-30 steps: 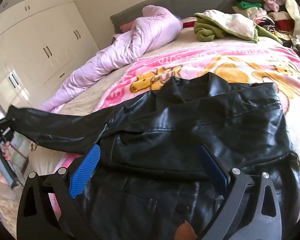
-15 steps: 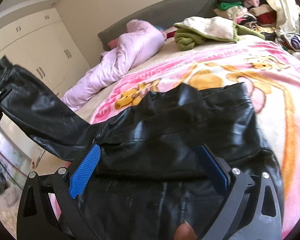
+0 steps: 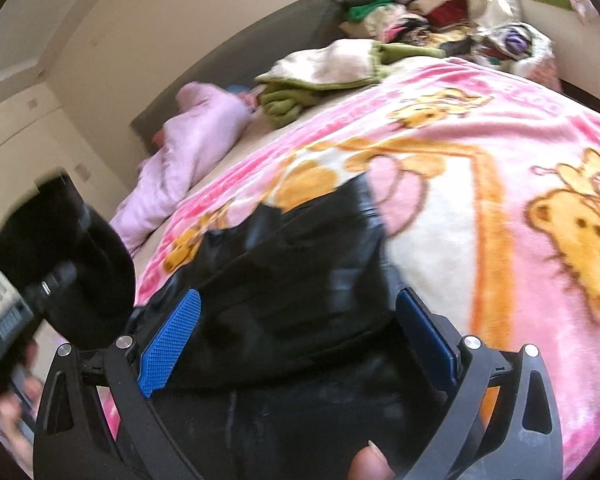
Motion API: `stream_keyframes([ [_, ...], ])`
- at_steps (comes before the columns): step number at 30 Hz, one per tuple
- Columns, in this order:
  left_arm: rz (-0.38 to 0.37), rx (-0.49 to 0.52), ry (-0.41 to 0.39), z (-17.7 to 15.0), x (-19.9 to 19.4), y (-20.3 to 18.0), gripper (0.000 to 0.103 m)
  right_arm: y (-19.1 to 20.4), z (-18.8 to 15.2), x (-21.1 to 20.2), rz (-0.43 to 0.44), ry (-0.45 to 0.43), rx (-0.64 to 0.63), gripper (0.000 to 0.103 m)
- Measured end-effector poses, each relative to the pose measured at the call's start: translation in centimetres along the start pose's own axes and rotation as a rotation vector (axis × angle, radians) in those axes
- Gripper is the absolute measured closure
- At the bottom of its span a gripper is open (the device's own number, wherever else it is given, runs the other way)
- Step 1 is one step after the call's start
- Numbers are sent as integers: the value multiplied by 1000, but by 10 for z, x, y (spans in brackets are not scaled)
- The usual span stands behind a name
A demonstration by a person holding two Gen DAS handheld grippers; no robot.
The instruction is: Fold large clothes
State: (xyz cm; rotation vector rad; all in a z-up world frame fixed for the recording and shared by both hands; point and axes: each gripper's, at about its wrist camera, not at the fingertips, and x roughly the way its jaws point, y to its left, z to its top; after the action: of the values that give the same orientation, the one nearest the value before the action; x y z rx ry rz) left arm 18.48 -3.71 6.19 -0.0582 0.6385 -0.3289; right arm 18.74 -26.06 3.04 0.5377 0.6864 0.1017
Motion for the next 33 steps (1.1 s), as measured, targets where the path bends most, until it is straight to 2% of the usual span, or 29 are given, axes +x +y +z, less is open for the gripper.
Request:
stream_keyframes([
  [3,-2,41,69,-19,25,-12,98,-23,4,-4,-27,-17,65,5],
  [7,23,115,151,-42,48,-29,88,-44,7,-9,-47,-32,135,5],
  [9,47,153,195,-51,56,-35,70,-49,8,-8,-42,-27,152,5],
  [10,67,172,211,-55,59,-37,54,-51,8,-8,-36,-23,156,5],
  [11,87,197,240,-60,63,-38,42,-51,8,-8,-33,-20,156,5],
  [12,92,206,251,-63,66,-37,40,-50,9,-7,-27,-15,153,5],
  [13,89,210,256,-66,64,-37,32,-48,9,-5,-8,-2,148,6],
  [14,69,214,271,-69,63,-36,19,-44,9,-2,11,12,143,6],
  [15,54,218,287,-71,61,-38,13,-41,8,1,30,28,138,6],
  [20,-4,220,324,-79,42,-39,10,-20,3,29,150,147,122,5],
  [23,-36,153,316,-77,19,-21,10,-7,-4,50,180,235,111,6],
  [26,-31,79,274,-67,-2,3,10,2,-9,68,209,292,115,7],
  [29,21,-14,216,-50,-24,41,10,9,-13,87,202,339,119,17],
  [31,89,-66,177,-39,-35,71,10,10,-13,98,202,362,133,21],
  [33,169,-141,156,-30,-42,105,10,12,-14,107,211,372,153,39],
])
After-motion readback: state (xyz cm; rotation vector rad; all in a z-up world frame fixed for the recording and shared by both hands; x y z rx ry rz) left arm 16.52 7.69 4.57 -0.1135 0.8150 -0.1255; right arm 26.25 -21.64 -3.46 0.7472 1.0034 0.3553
